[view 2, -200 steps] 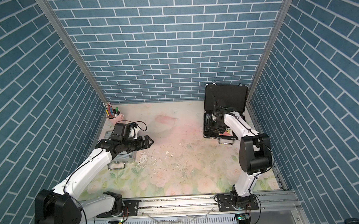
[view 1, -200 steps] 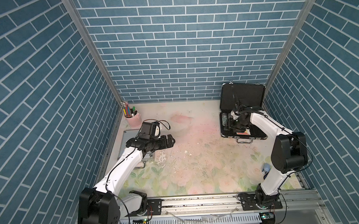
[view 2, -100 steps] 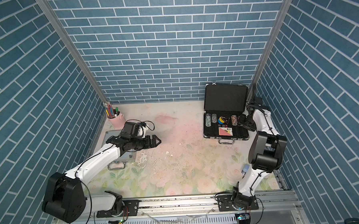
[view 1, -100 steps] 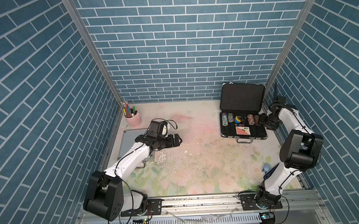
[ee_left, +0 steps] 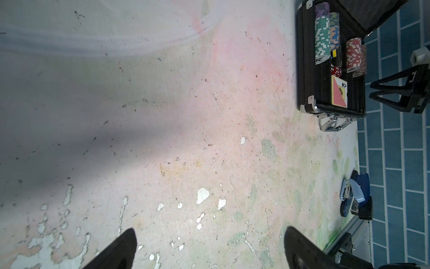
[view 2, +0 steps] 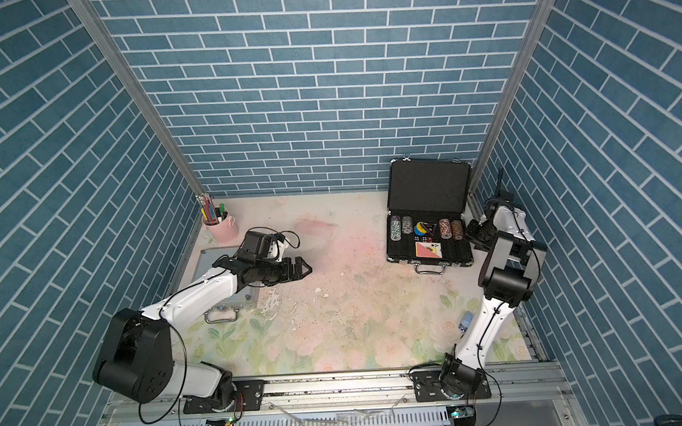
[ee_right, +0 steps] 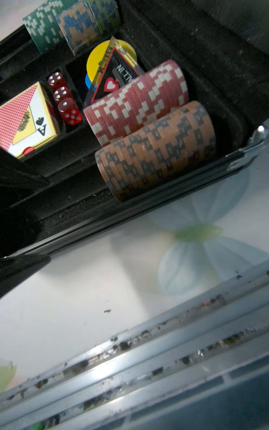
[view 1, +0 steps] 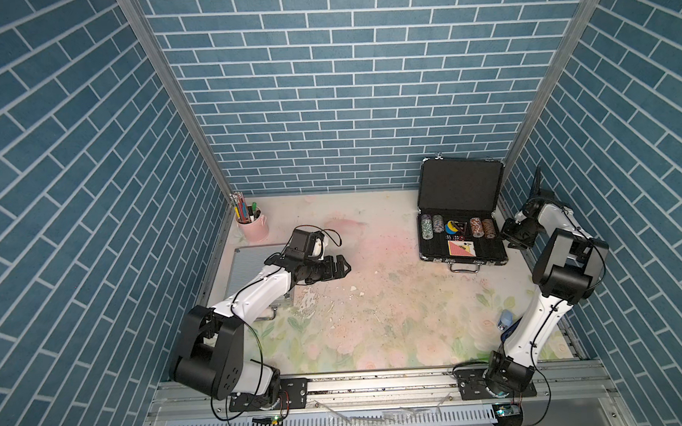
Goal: Close the poker set cases
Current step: Move the poker set case to the center of the board.
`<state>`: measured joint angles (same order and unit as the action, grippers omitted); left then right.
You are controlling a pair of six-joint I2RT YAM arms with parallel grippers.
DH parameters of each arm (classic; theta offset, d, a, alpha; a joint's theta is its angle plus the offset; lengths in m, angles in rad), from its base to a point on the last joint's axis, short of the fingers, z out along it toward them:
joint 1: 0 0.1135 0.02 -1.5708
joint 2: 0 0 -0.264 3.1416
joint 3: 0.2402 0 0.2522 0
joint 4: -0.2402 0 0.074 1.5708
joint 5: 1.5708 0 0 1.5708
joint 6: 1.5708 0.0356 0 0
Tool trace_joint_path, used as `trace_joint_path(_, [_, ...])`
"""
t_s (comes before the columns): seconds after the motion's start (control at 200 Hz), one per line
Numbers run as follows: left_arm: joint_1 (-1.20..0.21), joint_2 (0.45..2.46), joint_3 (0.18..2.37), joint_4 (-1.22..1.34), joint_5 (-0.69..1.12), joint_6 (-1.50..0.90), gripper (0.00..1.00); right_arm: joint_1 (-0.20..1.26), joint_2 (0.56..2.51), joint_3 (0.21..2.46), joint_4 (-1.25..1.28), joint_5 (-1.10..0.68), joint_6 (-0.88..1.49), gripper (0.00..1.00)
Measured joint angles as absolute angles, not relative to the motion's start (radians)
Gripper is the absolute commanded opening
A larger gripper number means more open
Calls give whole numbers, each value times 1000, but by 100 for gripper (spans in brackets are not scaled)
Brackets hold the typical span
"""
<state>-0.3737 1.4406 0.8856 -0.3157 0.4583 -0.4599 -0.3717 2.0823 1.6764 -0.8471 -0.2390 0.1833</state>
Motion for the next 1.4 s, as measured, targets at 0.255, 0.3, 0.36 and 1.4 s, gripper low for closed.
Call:
trace_joint_path(0.255, [-374, 1452, 886, -309, 471, -460, 100, -372, 2115, 1668, -841, -235, 172, 37])
trace_joint_path(0.3, [-374, 1452, 888, -308, 472, -460, 100, -372, 2117, 1663, -838, -232, 167, 37])
trace_joint_path(0.36, [-374, 1453, 889, -308, 473, -460, 100, -372, 2124, 1660, -836, -230, 163, 36])
trace_joint_path(1.4, [-374, 1453, 893, -308, 473, -459, 100, -333, 2118, 1591, -758, -149, 20, 0])
